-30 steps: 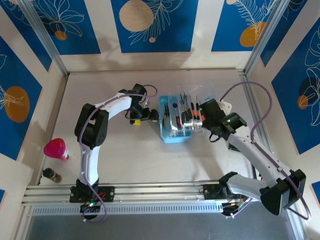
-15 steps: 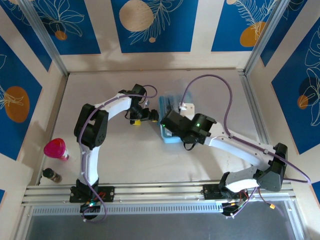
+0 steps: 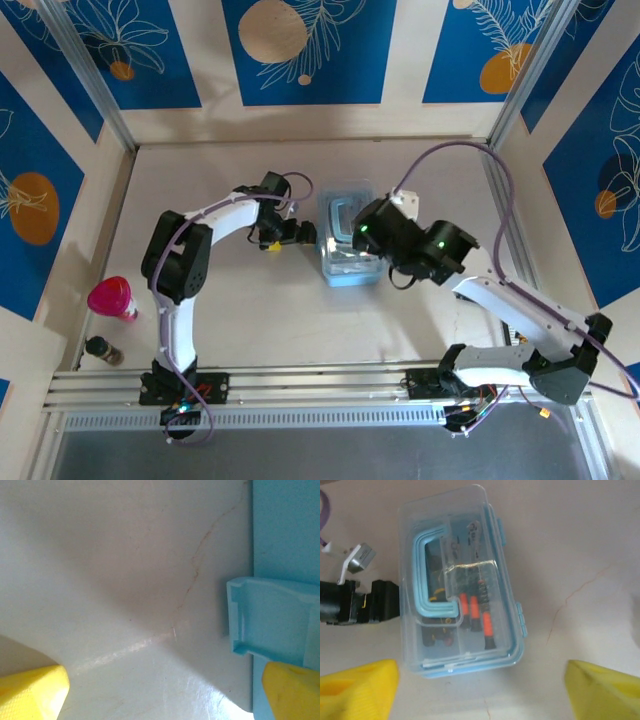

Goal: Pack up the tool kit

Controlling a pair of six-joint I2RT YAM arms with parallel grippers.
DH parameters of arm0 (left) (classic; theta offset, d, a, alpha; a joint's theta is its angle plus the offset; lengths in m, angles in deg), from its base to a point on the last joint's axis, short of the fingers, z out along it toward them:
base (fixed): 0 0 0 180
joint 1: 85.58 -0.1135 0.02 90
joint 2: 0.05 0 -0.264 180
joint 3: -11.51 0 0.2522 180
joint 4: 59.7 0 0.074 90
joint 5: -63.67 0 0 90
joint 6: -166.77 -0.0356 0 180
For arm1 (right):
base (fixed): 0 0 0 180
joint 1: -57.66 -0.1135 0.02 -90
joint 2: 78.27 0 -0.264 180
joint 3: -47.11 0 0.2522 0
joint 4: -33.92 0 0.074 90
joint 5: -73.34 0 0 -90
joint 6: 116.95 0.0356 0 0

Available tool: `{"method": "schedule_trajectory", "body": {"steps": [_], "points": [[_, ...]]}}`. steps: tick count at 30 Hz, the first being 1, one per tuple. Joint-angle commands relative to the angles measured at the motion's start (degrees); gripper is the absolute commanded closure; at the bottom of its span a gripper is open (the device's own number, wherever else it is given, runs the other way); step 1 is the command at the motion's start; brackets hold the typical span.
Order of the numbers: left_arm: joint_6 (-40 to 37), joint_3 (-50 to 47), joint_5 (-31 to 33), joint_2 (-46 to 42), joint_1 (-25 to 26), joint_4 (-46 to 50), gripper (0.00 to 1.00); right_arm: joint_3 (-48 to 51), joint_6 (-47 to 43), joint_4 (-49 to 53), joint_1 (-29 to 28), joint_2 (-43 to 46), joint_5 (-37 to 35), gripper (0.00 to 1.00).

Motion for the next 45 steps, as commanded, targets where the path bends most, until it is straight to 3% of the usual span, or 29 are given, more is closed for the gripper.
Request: {"method": "schedule_trajectory", "body": {"steps": [1,5,10,22,25,32,45], "points": [[-2.6,-4.2,-2.4,-1.7,1.6,-4.1,0.00,3.0,-9.5,-7.0,8.8,0.4,15.6,0.07],[-5.5,-9.6,1.5,-8.2,1.4,-6.7,0.00,3.0,-16.0,-9.1,16.2,-2.8,24.7,0.02],[-7.3,-18.4,3.5,-15.8,1.3,-15.2,0.00,1.4,-21.6,-10.6,20.7,-8.6,30.7,0.00],[-9.2,-33.5,0.4,-23.8,1.6,-36.1,0.00,-2.0,-27.4,-15.4,27.7,-20.1,41.7,0.01],[-9.1,-34.8,0.6,-23.7,1.6,-38.2,0.00,-3.1,-28.2,-15.8,28.1,-22.6,43.5,0.01],[-6.6,-29.4,0.2,-17.8,1.6,-29.2,0.00,-4.7,-28.6,-16.3,28.1,-26.3,44.9,0.01],[9.1,-29.9,-8.7,-10.7,1.0,-39.9,0.00,-5.4,-28.4,-17.2,28.1,-29.8,46.9,0.01]]}}
